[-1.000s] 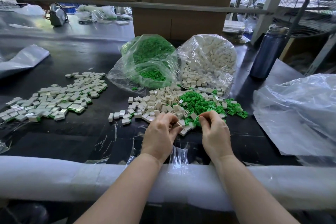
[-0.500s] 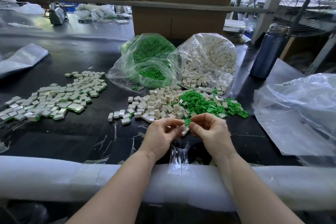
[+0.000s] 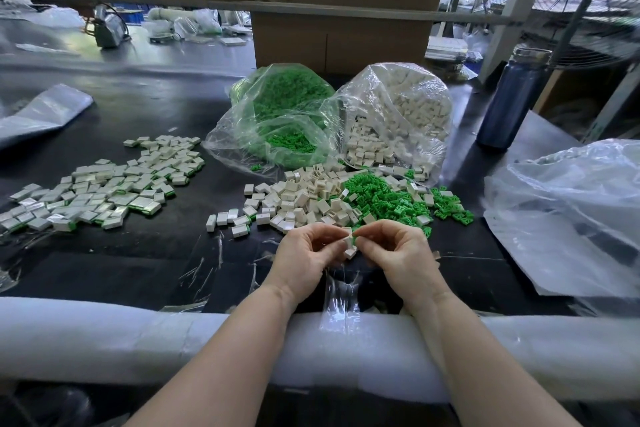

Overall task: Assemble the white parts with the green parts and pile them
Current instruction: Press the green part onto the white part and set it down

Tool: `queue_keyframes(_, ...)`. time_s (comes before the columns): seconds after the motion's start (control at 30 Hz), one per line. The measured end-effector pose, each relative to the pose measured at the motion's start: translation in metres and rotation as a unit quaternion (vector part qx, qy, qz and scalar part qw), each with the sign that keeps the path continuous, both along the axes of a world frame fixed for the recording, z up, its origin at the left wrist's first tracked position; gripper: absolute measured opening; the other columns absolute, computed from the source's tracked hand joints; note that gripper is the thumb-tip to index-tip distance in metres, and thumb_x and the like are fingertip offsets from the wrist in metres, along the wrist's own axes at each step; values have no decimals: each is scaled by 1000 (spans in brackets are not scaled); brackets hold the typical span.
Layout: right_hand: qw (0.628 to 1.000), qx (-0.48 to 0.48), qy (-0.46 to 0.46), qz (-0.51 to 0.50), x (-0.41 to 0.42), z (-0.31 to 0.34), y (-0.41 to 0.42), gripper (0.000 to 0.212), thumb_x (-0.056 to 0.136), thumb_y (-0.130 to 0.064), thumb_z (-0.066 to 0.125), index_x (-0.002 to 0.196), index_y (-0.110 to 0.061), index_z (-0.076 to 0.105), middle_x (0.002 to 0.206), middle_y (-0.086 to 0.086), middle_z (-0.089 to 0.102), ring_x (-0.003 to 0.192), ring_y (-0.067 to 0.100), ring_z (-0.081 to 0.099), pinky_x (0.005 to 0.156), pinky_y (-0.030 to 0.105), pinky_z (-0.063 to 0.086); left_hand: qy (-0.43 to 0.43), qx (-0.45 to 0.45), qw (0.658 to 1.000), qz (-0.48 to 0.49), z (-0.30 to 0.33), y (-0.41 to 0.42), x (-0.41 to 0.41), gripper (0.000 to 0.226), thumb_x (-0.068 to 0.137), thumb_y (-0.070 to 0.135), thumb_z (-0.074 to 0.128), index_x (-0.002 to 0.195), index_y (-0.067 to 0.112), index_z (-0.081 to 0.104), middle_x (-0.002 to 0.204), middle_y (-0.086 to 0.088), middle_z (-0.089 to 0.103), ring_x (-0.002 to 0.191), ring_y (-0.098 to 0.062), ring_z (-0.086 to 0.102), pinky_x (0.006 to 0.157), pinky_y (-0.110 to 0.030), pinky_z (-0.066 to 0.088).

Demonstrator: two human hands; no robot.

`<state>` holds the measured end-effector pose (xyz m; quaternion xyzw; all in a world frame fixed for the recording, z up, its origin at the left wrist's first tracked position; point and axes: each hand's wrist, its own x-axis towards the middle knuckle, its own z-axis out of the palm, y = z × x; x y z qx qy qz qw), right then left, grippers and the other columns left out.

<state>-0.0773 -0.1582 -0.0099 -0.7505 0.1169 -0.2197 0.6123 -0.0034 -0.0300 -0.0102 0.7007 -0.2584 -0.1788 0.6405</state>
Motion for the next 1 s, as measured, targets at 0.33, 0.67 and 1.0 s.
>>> queue_keyframes(0.33,1000,3,18,-2,0,-2,-1,20,78,-1,71,71,-19,69,62,-3,67,58,8,61,57,18,51,8,6,1000,-18,-1,1,0,12,82,0,64,94,1,67,74,-3,66,61,-1,62,63,-14,52)
queue_keyframes(0.67,1000,5,24,7,2,-6,-3,23,82,3,65,74,-18,69,69,9,68,65,22,63,62,28,54,-17,23,1000,-3,-1,0,1,11,84,1,63,94,3,69,73,-1,65,62,-2,60,66,-14,51)
queue_keyframes(1.0,998,2,57,15,2,-6,-5,24,76,10,67,70,-13,60,58,2,58,50,9,52,48,21,46,-33,65,997,-30,-4,-1,-1,13,85,-1,61,84,10,68,75,-5,63,61,-4,55,65,-13,48)
